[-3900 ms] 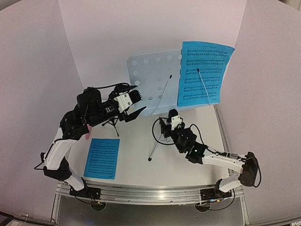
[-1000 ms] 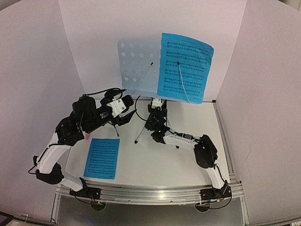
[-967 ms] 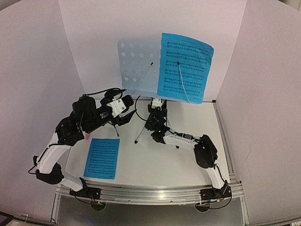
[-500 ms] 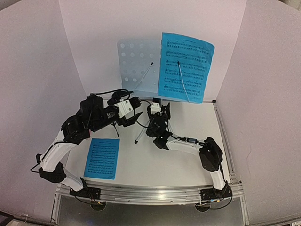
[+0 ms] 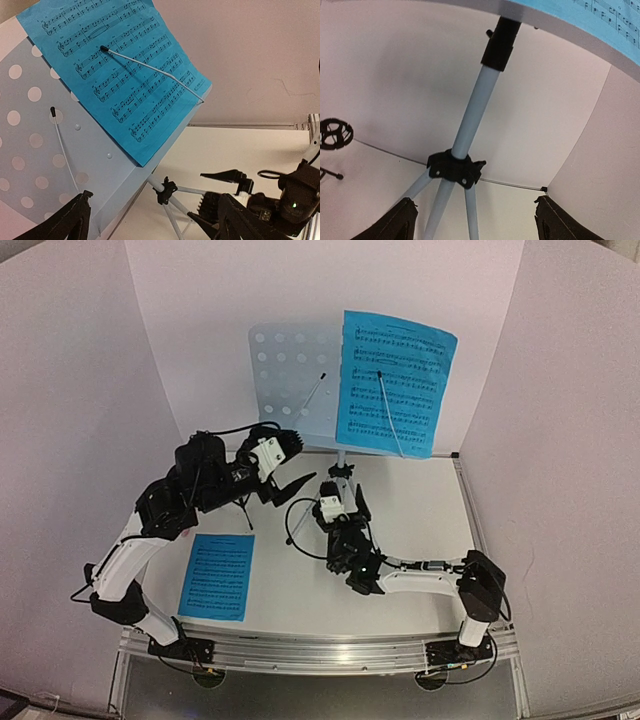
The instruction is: Pack up the instrument practice props
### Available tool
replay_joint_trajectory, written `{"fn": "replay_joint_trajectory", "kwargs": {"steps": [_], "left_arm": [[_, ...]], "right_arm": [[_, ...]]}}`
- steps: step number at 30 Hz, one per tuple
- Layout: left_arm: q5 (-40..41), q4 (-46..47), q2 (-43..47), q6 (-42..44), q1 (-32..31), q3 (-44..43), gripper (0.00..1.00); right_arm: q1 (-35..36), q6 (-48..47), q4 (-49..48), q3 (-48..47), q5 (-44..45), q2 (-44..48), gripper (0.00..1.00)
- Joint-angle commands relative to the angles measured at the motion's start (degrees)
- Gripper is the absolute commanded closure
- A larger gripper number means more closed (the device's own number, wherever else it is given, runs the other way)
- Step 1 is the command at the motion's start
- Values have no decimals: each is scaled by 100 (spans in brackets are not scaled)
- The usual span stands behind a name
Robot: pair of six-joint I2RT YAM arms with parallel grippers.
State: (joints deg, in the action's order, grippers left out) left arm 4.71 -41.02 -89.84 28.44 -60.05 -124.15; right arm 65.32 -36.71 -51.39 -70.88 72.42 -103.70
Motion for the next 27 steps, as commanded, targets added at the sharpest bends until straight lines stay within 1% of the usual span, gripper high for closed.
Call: {"fn": "replay_joint_trajectory", "kwargs": {"steps": [1,3,4,6,8,10,13,15,18,23,27], "left_arm": [[-409,-105,-226,-798,74,-407,13],[-647,-143,-371,-1155,177,-611,14],[-803,-196,-467,-1347,264,-766,15],[-1135,-374,-713,-1906,474,-1205,17],[-1395,-534,-958,-2271,698,-1646,20],[-1596,-442,-1009,-2447,779,-1640,22],[-1787,-264,-1099,-2583,793,-1513,24],[-1837,-258,-1285,-2739,811,-1647,23],[-1953,-93,-1518,-2976,901,-1775,23],[-2054,256,-1831,-3273,988,-2097,22],[-2294,437,-1975,-3736,1117,-2042,22]], "right_arm": [[291,1102,2332,114,-1041,735,20],[269,2338,4992,-366,-2741,1124,21],[168,2800,5730,-476,-3492,1336,22],[49,3358,6463,-450,-4649,1795,23],[29,3757,6909,-294,-5022,2308,25],[27,4135,7232,-177,-5301,2875,25],[26,4548,7809,-457,-5503,3432,25],[25,4696,8211,-900,-5553,3478,25],[25,4691,8405,-1593,-5531,3385,25],[-94,4528,8486,-3155,-4495,3035,26],[-339,4421,8451,-4147,-4069,2686,26]]}}
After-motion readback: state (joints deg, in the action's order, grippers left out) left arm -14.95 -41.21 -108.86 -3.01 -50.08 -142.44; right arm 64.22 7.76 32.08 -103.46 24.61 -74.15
